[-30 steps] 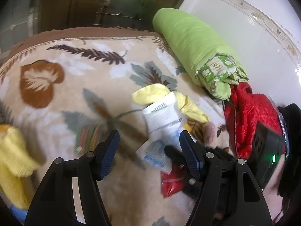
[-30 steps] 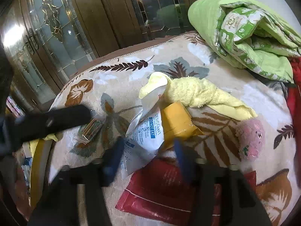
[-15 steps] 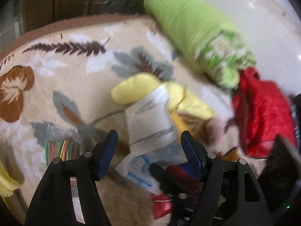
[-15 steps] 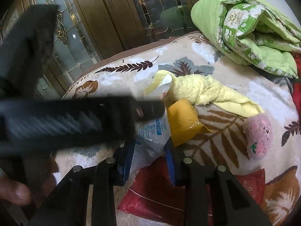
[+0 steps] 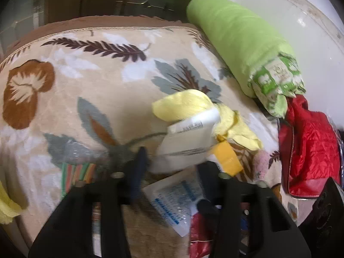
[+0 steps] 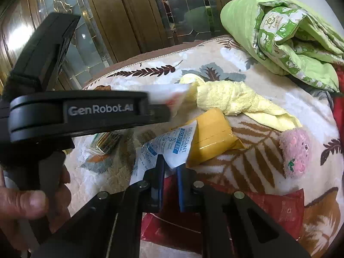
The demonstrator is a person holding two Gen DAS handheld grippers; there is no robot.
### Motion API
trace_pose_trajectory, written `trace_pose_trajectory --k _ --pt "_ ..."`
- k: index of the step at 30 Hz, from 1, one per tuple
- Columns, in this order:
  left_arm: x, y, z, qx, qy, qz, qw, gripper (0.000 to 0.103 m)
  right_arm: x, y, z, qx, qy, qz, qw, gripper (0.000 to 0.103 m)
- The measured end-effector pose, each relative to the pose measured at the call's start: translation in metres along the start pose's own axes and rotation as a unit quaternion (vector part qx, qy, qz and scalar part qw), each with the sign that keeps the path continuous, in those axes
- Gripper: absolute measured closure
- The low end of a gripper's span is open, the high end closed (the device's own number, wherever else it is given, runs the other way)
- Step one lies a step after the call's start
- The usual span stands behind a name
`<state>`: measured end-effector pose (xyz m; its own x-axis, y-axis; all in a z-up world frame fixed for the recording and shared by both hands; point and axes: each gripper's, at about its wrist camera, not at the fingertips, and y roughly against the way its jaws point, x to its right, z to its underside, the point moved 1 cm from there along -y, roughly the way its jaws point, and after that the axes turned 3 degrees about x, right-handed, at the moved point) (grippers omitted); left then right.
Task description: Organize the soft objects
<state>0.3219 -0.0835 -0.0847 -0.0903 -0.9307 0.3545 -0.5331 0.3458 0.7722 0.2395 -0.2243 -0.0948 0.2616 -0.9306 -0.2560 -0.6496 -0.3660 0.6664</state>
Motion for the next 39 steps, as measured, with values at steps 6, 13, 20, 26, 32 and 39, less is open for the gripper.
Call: trace_pose_trajectory --k 6,13,20,26,32,39 --pt "-0.013 0.013 0.006 0.009 0.012 0.003 0.9999 0.079 0.0 0.012 0.002 0.007 -0.013 -0.014 1.0 0.096" --pt "-0.018 0.024 0.009 0.016 0.016 0.007 0.9997 0.079 -0.003 0.031 0.005 0.017 -0.017 -0.02 1.0 0.096" --pt "-0.019 0.033 0.0 0.046 -0.01 -0.005 0.9989 0.025 0.004 0.032 0.002 0.013 -0.022 -0.021 0.999 0.096" --pt "-0.041 0.029 0.005 0.023 0.011 -0.033 0.9991 0.025 0.004 0.02 0.004 0.002 -0.028 -0.026 0.999 0.096" --pt "-0.046 0.023 0.013 0.018 -0.019 -0.043 0.9987 0.025 0.01 0.01 0.009 -0.006 -0.045 -0.035 0.998 0.095" --pt "-0.067 0.033 0.026 0.008 0.001 -0.038 0.9992 0.025 0.01 0.016 0.01 -0.001 -0.046 -0.04 0.998 0.095"
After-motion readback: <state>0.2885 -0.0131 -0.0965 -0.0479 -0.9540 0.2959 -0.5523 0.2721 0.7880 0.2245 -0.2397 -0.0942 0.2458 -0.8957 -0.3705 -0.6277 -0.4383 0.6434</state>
